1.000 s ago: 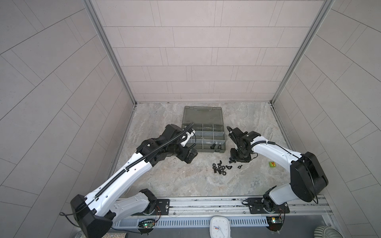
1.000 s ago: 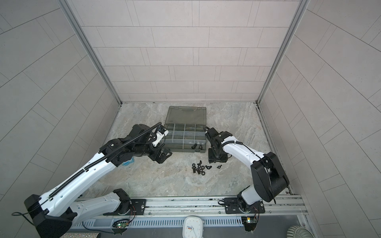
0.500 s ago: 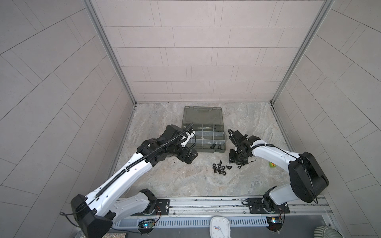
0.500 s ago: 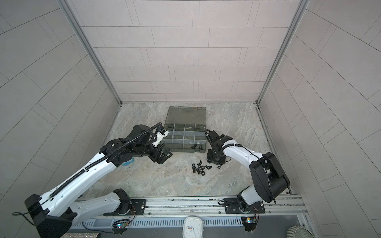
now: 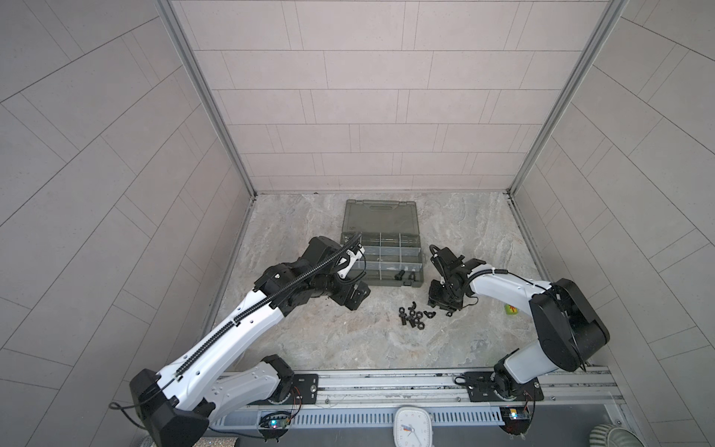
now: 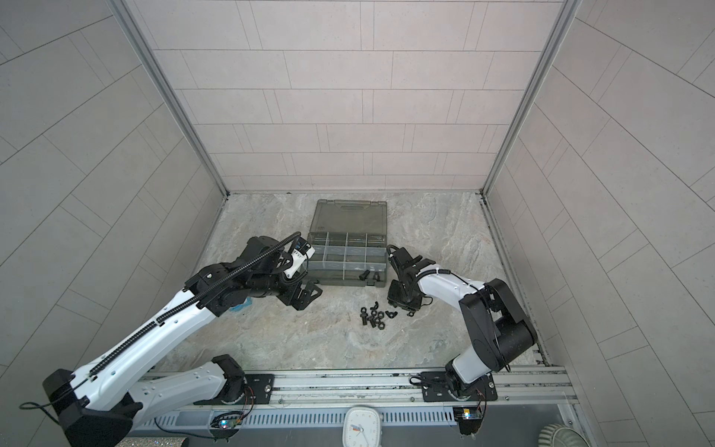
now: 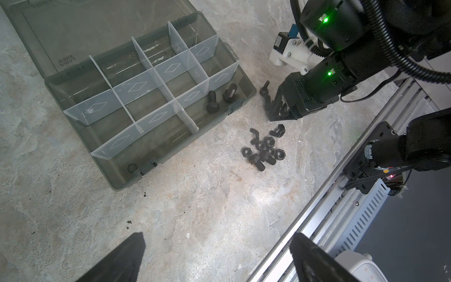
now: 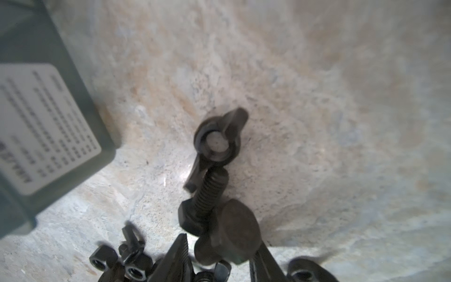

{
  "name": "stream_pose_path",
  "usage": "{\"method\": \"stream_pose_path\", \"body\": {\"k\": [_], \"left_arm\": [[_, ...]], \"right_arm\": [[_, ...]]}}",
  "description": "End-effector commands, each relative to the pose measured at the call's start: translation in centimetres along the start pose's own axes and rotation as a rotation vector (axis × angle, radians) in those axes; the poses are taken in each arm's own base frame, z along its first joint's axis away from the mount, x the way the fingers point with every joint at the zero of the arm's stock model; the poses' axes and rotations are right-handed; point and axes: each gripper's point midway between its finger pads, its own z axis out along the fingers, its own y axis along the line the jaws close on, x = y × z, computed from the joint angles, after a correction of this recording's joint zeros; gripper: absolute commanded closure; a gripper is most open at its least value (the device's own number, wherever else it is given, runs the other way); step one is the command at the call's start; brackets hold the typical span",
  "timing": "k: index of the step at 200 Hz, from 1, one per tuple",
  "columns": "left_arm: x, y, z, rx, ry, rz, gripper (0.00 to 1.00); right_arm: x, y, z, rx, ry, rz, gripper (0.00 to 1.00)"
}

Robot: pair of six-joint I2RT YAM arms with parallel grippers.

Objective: Sort the screws and nuts into containers
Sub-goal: Pick up the screw from the center of the table.

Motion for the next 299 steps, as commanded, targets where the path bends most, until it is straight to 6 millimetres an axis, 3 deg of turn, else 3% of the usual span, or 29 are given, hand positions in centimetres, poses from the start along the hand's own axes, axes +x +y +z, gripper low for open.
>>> {"method": "stream_pose_path", "body": {"k": [1, 40, 94, 163, 199, 264, 299], "left_arm": [[-0.3, 0.1, -0.4, -0.004, -0.016, -0.004, 0.00], [-0.6, 0.2, -0.5, -0.013, -0.019, 0.008, 0.00], [-0.6, 0.3, -0.1, -0.013, -0.020, 0.008, 0.00], [-0.3, 0.4, 0.0, -0.018, -0.019, 0.006, 0.00], [-0.3, 0.6, -0.1, -0.030, -0.020, 0.019, 0.00], [-0.1, 0.8, -0.4, -0.045, -0.029, 0.021, 0.00], [0.3, 1.1, -0.5, -0.060, -0.036, 0.019, 0.00]], "right_arm": [[-0.8, -0.9, 0.2, 0.030, -0.018, 0.040, 0.58], [-1.5, -1.6, 0.0, 0.064, -0.019, 0.034, 0.59], [-1.8, -2.6, -0.3, 0.155, -0.006, -0.002, 0.72], [-1.6, -3.4, -0.8, 0.204, 0.004, -0.021, 0.72], [-2.1, -2.9, -1.1, 0.201, -0.001, -0.026, 0.75], [-3.3, -1.4, -3.6, 0.186, -0.035, -0.068, 0.79], [-4.1, 1.1, -5.5, 0.149, -0.068, -0.115, 0.79]]}}
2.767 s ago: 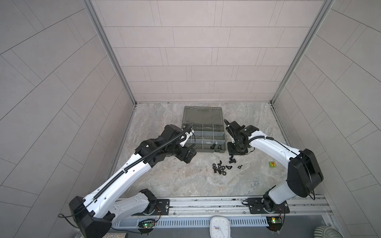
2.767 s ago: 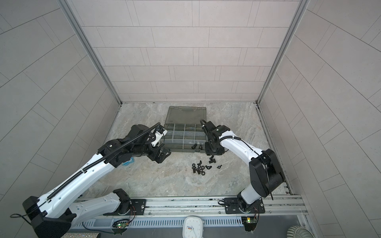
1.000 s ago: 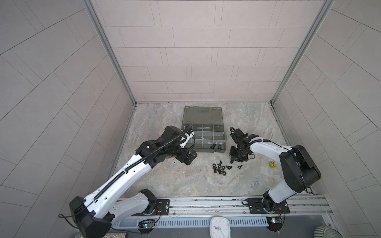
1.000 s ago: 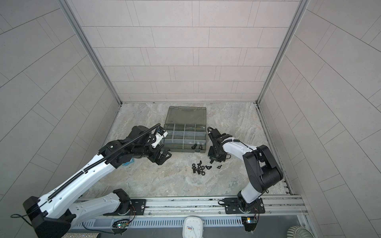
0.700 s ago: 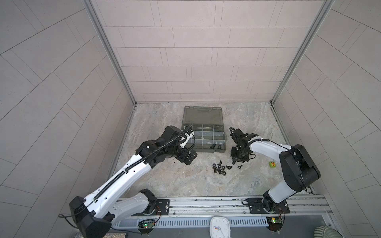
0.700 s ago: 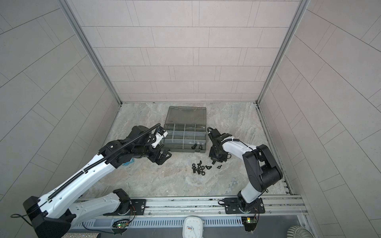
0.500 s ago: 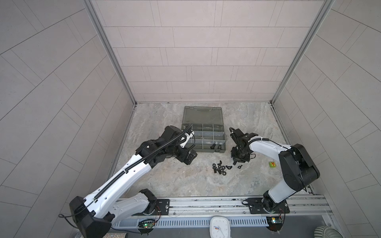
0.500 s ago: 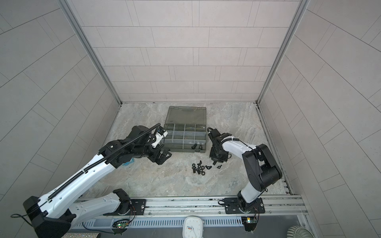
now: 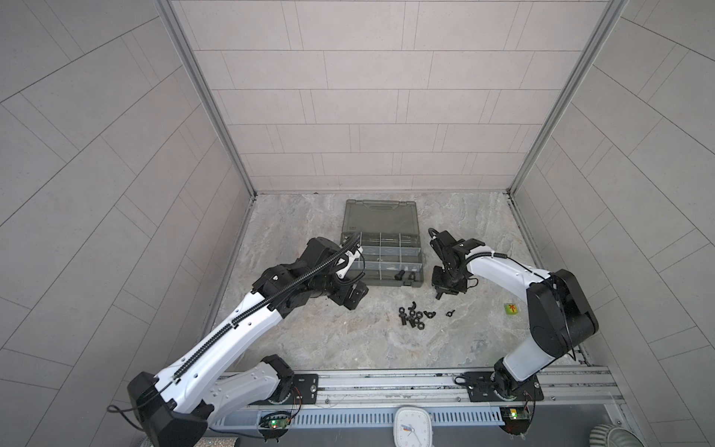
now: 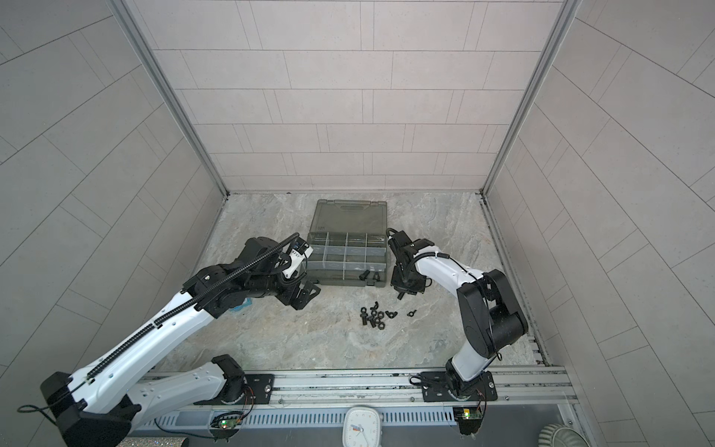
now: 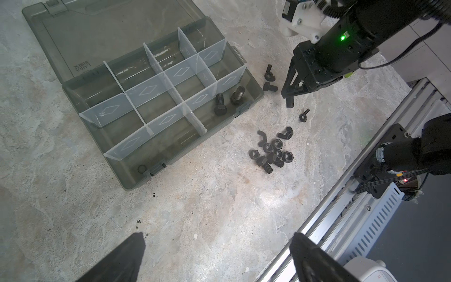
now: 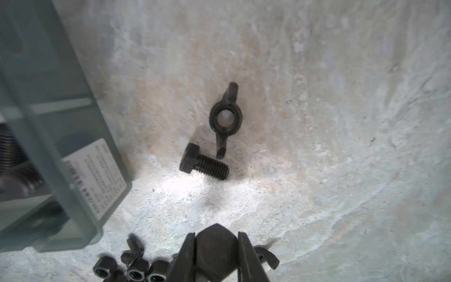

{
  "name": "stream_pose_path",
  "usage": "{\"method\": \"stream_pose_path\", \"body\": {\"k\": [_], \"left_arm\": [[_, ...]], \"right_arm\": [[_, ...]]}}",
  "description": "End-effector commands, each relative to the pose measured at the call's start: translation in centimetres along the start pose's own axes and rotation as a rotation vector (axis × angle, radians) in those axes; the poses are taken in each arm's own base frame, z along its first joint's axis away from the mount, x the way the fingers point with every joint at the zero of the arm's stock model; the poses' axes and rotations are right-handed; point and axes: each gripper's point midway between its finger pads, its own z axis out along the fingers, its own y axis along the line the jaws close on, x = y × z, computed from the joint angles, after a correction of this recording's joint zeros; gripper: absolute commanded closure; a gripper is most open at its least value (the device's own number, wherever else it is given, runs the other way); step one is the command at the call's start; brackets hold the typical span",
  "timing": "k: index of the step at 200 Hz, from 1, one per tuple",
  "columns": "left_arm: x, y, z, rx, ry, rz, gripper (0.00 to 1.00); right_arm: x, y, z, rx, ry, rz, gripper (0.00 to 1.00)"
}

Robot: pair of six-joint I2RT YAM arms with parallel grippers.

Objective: Sort the screws and nuts into containers
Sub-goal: Pick up the screw from the center of the table, then place the screw into the container.

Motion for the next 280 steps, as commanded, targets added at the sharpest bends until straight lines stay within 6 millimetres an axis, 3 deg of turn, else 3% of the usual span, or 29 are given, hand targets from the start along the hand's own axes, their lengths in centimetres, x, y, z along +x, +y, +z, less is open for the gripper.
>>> {"method": "stream_pose_path", "body": {"k": [1, 66, 135, 174, 246, 280], "left_arm": [[0.3, 0.5, -0.3, -0.023, -0.018, 0.006, 0.00], [-0.4, 0.4, -0.3, -0.024, -0.026, 0.009, 0.00], [-0.3, 0.8, -0.7, -0.047, -0.027, 0.006, 0.00], [-0.3, 0.8, -0.5, -0.050, -0.022, 0.007, 0.00], [-0.7, 1.0, -0.2, -0.053, -0.015, 0.011, 0.00], [-1.0, 1.1, 0.0, -0.055, -0.013, 0.015, 0.00]], "right_arm": [[-0.4, 0.9, -2.1, 0.001, -0.029, -0.038, 0.79], [-3.3, 6.2, -5.7, -0.094, -0.091, -0.099, 0.79], [-3.6, 10.5, -2.5, -0.153, -0.052, -0.142, 0.77], [-3.7, 11.5, -1.2, -0.163, -0.032, -0.148, 0.76], [-3.8, 11.8, -0.5, -0.161, -0.017, -0.169, 0.64], [-4.3, 12.4, -2.0, -0.177, -0.037, -0.212, 0.59]]}}
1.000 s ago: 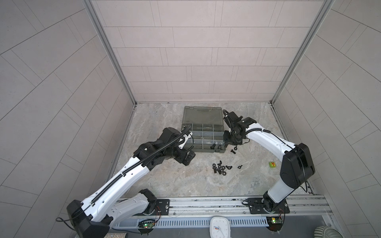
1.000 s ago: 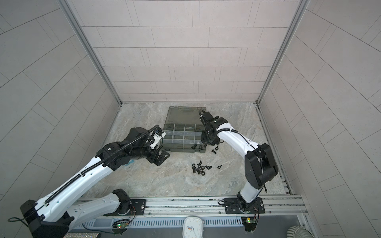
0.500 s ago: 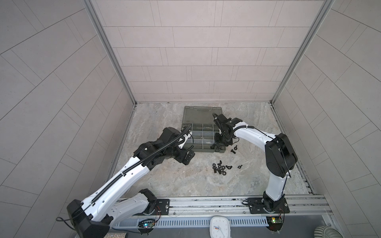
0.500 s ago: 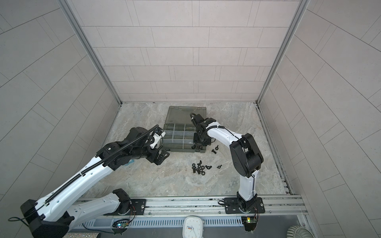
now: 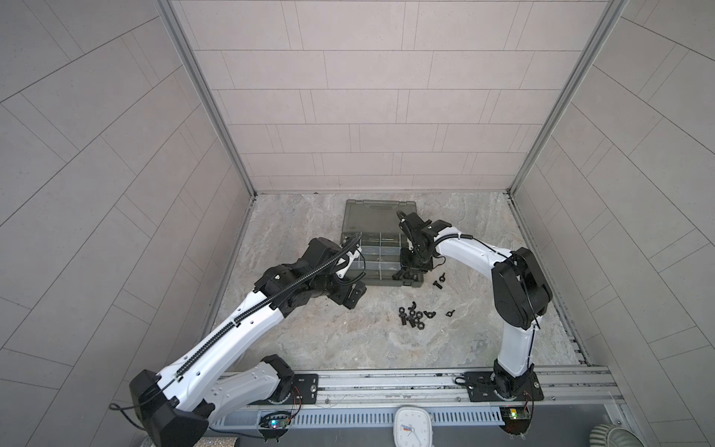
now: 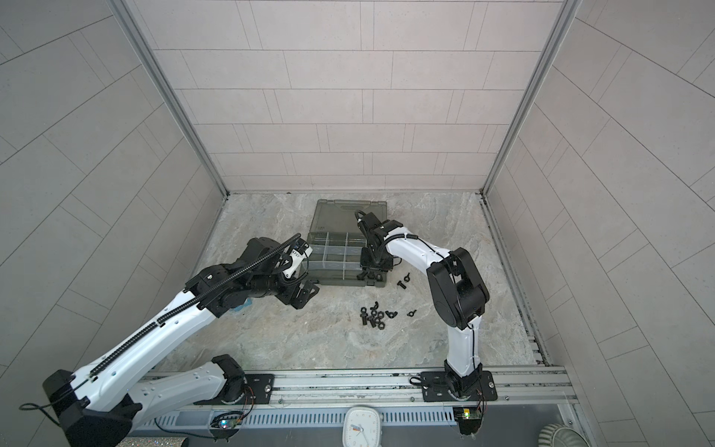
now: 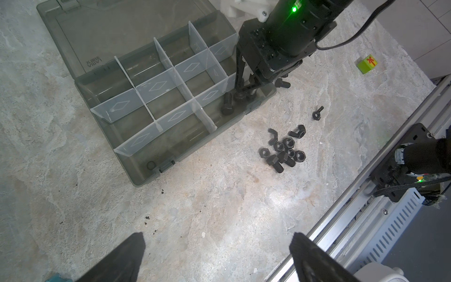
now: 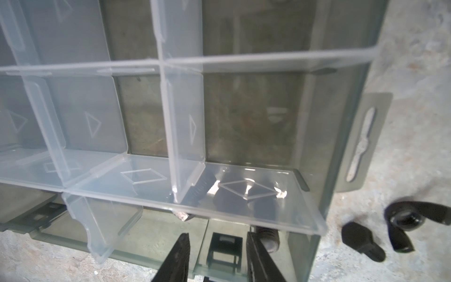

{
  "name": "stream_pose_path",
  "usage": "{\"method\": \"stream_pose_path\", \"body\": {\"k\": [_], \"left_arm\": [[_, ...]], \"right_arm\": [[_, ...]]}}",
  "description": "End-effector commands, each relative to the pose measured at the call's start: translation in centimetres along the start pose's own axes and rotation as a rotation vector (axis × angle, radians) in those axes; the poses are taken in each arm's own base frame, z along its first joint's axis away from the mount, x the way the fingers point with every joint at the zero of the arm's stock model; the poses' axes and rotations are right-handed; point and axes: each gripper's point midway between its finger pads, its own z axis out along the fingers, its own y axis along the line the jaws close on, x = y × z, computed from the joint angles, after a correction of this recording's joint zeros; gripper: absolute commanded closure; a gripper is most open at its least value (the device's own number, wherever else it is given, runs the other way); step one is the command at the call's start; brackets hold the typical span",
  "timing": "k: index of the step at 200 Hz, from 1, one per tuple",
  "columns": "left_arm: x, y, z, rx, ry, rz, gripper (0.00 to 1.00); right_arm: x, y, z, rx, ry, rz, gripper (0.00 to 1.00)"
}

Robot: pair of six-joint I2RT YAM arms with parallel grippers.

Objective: Sort the screws and nuts into containers
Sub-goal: Place the screw into the container, then pick up the screw from the center of the table.

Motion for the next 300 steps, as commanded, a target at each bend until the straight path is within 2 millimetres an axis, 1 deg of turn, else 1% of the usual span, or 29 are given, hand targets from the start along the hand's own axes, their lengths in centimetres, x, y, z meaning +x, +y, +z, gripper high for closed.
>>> {"method": "stream_pose_path", "body": {"k": [1, 26, 49, 65, 90, 119, 138, 155, 210, 274, 300], "left_arm": [[-1.2, 0.3, -0.5, -0.011, -0.029, 0.011, 0.00], [-1.4, 0.3, -0.2, -0.005, -0.031, 0.006, 0.00], [-1.8, 0.1, 0.1, 0.005, -0.035, 0.004, 0.00], [-2.2, 0.0, 0.2, 0.012, -0.039, 0.003, 0.00], [-2.9, -0.3, 0.5, 0.031, -0.044, 0.006, 0.00], [-3.7, -0.7, 1.0, 0.058, -0.052, 0.015, 0.00], [-4.1, -1.0, 1.5, 0.072, -0.046, 0.018, 0.00], [-4.6, -1.2, 1.7, 0.088, -0.046, 0.022, 0.00], [-5.2, -1.4, 2.1, 0.099, -0.048, 0.024, 0.00], [-4.8, -1.1, 2.2, 0.080, -0.033, 0.017, 0.00], [-4.5, -0.8, 2.1, 0.064, -0.031, 0.011, 0.00]], "right_arm": [[-0.5, 0.5, -1.5, -0.003, -0.019, -0.037, 0.59], [-1.1, 0.2, -4.2, 0.017, -0.071, -0.075, 0.61], [-1.0, -1.4, -6.2, 0.050, -0.089, -0.085, 0.62], [-0.6, -3.1, -6.8, 0.077, -0.089, -0.081, 0.63], [0.5, -6.1, -7.0, 0.117, -0.078, -0.056, 0.64], [1.9, -8.9, -6.1, 0.155, -0.047, -0.026, 0.64], [2.4, -10.1, -5.4, 0.171, -0.036, -0.012, 0.64], [2.7, -10.6, -4.7, 0.175, -0.028, -0.002, 0.64], [3.1, -11.1, -2.6, 0.183, 0.004, -0.002, 0.64], [3.6, -11.3, 0.6, 0.182, 0.080, -0.013, 0.64], [3.6, -11.3, 1.3, 0.185, 0.093, -0.014, 0.64]]}}
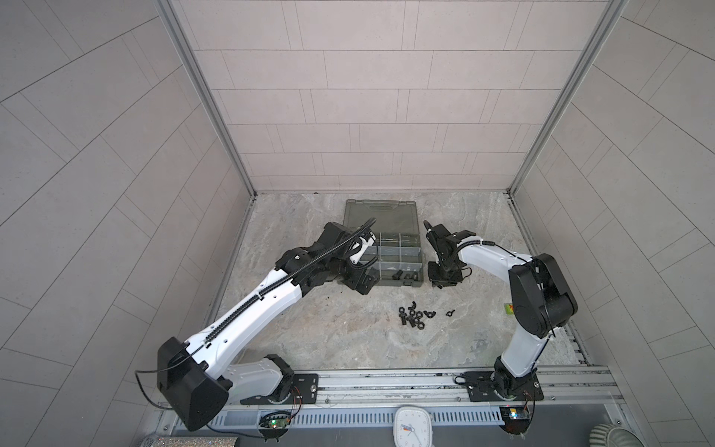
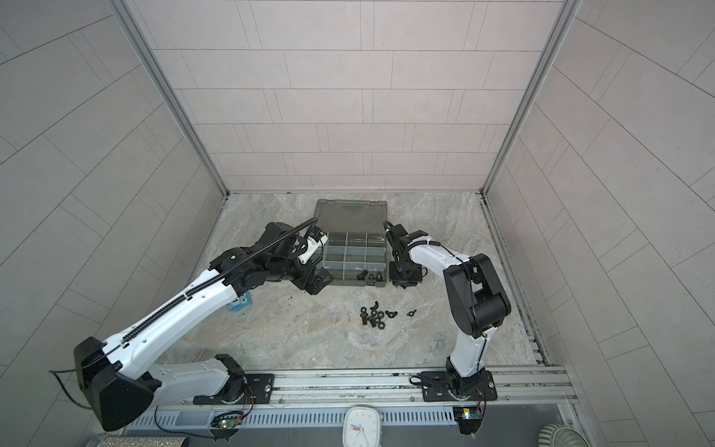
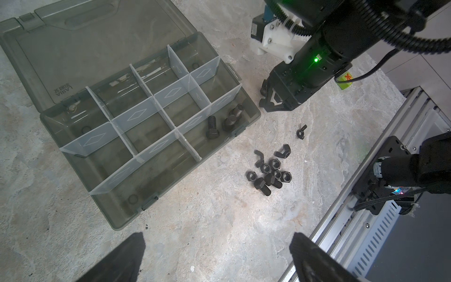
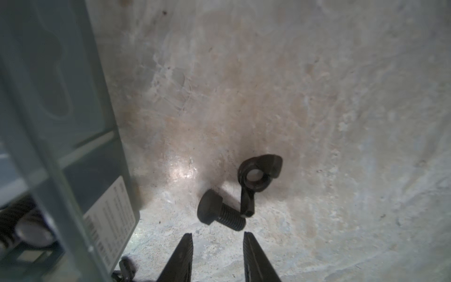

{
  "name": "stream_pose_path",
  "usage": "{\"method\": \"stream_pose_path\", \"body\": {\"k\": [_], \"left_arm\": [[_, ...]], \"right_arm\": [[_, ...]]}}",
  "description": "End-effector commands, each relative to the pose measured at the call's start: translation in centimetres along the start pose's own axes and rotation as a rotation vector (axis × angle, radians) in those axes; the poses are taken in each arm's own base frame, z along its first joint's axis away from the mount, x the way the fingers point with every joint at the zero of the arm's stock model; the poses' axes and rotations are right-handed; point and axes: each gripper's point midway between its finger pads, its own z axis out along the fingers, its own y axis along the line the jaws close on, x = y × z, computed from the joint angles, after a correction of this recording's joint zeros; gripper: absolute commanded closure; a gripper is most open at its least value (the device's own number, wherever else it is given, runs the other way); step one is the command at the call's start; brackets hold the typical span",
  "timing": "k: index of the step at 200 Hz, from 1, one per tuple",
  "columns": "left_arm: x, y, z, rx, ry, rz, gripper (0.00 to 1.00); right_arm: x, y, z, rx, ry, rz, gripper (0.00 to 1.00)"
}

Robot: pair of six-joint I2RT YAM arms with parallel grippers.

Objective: Sort the screws and nuts into containers
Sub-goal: Pick up the screw from the center of the table.

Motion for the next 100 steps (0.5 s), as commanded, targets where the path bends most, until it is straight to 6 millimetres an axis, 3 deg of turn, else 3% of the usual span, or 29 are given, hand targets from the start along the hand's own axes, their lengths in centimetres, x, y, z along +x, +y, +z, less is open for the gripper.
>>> {"method": "stream_pose_path", "body": {"k": [1, 100], "left_arm": [[-0.69, 0.28, -0.75, -0.019, -0.028, 0.003, 0.00], [-0.20, 0.54, -1.19, -0.037, -0.031, -0.012, 0.00]], "right_arm": [[0.02, -0.14, 0.47, 0.006, 0.012, -0.009, 0.64], [-0.45, -0.20, 1.19, 0.028, 0.026, -0.040, 0.64]]}}
